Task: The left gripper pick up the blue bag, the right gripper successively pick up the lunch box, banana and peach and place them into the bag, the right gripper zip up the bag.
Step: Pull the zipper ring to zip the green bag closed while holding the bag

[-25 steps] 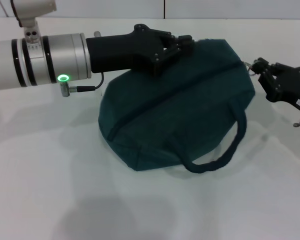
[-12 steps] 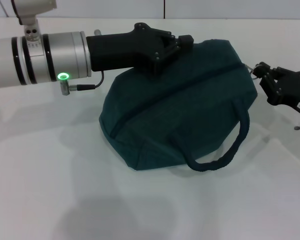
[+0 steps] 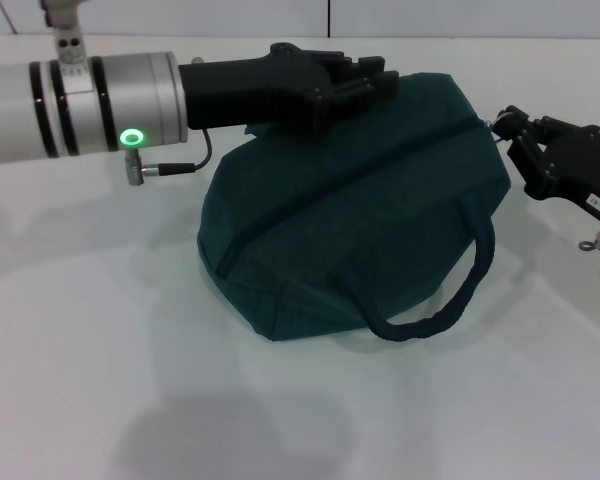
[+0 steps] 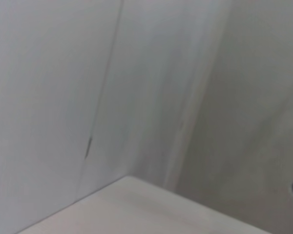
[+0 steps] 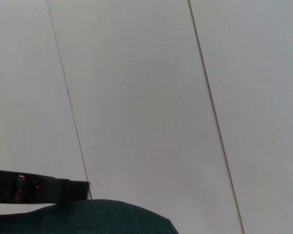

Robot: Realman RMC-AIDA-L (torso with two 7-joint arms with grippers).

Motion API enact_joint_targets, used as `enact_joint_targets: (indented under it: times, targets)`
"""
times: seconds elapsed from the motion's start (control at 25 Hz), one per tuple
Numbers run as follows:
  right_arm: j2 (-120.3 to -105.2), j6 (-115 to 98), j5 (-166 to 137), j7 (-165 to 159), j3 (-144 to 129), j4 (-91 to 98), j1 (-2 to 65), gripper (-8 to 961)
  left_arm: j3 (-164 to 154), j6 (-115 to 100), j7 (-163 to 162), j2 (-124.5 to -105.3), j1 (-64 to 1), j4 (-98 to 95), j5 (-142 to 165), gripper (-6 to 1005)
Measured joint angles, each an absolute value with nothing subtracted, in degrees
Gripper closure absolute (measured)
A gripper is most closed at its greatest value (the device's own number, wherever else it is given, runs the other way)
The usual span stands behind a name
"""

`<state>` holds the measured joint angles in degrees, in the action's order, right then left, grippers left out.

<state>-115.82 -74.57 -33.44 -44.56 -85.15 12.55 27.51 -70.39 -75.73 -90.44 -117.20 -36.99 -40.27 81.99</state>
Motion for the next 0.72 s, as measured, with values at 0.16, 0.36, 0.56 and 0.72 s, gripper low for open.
enact_joint_targets:
  times: [0.16,0.36,0.56,0.72]
  targets:
    - [-115.86,-74.6,-33.4,-44.6,-85.2,12.7,27.5,919,-70.4,-71.4,-94.4,-117.37,-38.3,-40.9,85.8,834]
    - [-115.91,-74.7,-33.3,-44.6,-85.3,12.7,27.5,920,-70.7,-69.2,-95.7,-117.59,-39.3,-41.1,88.4,553]
    - [-115.92,-74.8,-33.3,-44.6,-85.3,12.8,27.5,922,-70.9,-69.4,-96.2,-117.75,-40.1,-41.2,91.6,336]
    - [-115.93,-74.9,-33.3,-44.6,-85.3,12.8,27.5,923,-70.9,-69.4,-96.1,-118.01,-40.1,-41.2,92.5,346]
